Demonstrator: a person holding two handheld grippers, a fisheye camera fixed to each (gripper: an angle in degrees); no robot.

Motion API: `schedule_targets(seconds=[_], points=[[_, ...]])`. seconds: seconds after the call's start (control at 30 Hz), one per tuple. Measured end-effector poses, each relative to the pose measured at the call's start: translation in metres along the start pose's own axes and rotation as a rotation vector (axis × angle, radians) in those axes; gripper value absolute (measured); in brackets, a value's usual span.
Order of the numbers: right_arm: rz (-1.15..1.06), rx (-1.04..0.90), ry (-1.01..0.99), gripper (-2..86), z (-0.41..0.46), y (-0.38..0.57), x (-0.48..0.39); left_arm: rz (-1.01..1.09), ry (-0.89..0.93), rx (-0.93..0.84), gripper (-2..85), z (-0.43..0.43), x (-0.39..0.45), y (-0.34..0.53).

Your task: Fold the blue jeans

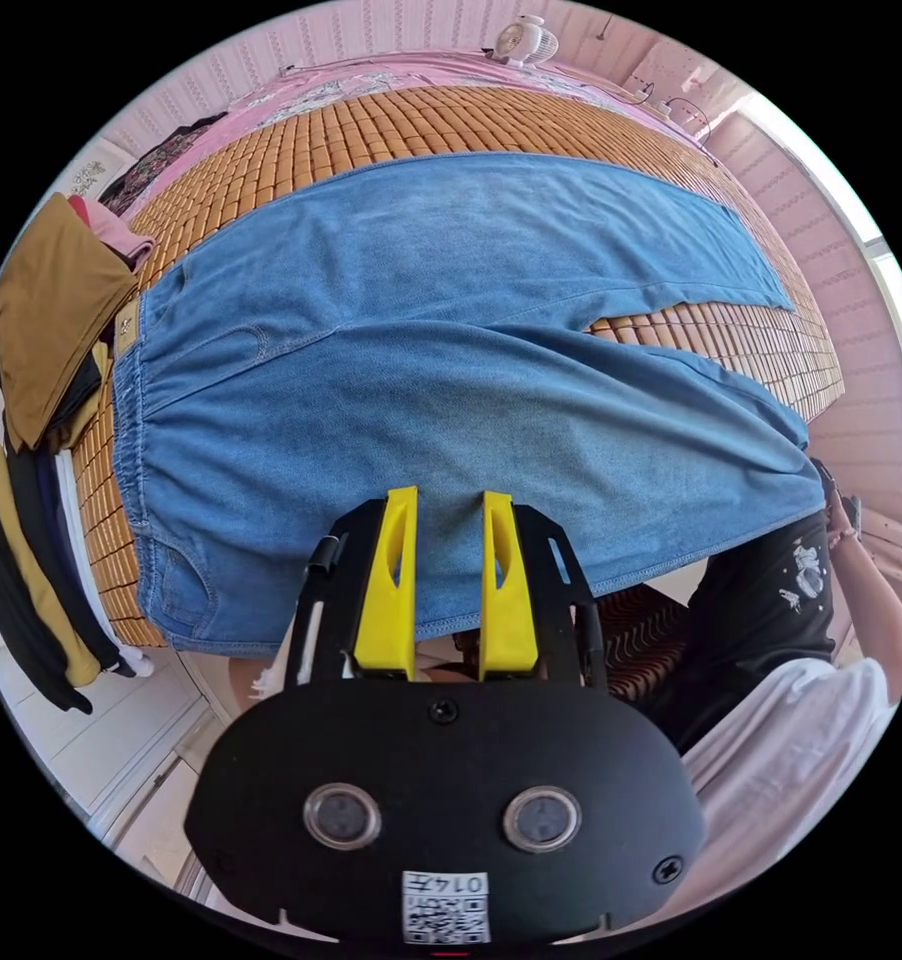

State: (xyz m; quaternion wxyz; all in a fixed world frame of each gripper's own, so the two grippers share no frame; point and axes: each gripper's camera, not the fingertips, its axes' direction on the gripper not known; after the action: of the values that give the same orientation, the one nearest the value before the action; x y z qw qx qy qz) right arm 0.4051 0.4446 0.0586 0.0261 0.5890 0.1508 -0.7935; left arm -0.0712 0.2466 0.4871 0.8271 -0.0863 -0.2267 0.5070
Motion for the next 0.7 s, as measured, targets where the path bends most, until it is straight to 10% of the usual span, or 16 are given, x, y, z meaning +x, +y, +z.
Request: schedule_targets(seconds=[0.7], points=[[-0.008,-0.029,-0.301,3.0,-0.050,-0.021,0.046,0.000,0.004,-0.006,10.0,0.021,-0.015,0.025]])
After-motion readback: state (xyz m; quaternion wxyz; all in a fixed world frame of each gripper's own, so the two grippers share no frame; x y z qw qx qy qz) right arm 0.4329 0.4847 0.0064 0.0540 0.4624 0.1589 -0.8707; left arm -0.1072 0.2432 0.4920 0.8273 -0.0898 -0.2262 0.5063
